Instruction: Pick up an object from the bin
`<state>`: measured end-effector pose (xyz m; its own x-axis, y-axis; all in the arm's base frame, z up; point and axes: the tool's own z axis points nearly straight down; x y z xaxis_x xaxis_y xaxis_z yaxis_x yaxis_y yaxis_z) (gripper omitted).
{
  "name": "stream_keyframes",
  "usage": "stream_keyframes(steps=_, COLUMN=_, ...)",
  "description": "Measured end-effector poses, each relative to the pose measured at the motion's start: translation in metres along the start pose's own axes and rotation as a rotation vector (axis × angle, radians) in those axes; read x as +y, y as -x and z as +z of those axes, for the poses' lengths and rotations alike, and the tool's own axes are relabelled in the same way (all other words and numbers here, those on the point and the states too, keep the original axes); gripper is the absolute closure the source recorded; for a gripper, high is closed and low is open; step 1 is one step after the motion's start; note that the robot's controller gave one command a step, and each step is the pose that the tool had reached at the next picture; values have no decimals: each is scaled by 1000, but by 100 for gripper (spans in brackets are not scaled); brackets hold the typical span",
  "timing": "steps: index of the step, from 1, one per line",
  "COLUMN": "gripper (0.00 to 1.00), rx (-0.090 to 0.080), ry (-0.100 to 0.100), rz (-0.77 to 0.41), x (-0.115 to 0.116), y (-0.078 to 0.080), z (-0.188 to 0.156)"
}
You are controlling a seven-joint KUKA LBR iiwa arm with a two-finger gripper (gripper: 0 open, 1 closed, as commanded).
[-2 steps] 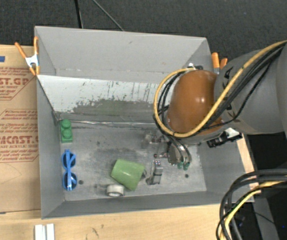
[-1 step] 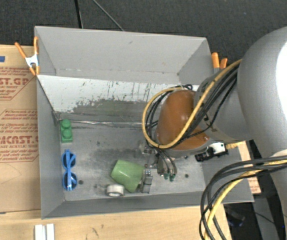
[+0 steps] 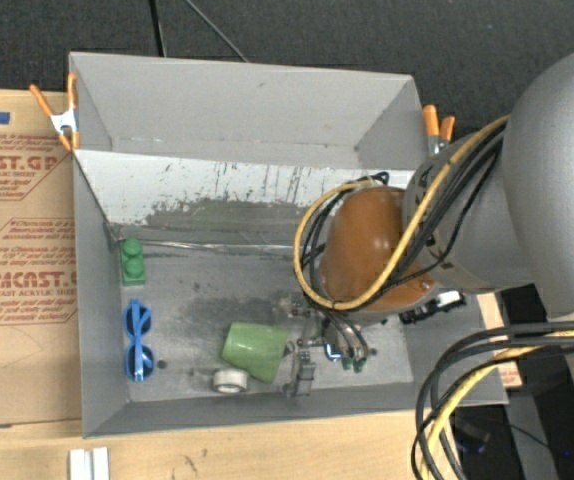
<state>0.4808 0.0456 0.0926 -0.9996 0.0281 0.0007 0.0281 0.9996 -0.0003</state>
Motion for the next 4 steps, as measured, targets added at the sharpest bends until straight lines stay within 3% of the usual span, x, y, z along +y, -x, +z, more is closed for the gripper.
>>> stream_keyframes(steps=1, gripper=0, rx=-3, ry=2, rz=46, x=1, y=27, z=-4)
stream_keyframes(steps=2, gripper=0, rx=2, ry=1, rz=126, x=-1, y=12, z=24)
stream_keyframes(steps=3, gripper=100, rx=0, ry=1, rz=126, x=-1, y=12, z=23)
stream_keyframes(steps=4, gripper=100, rx=-5, ry=-1, rz=-283, x=-70, y=26, z=-87)
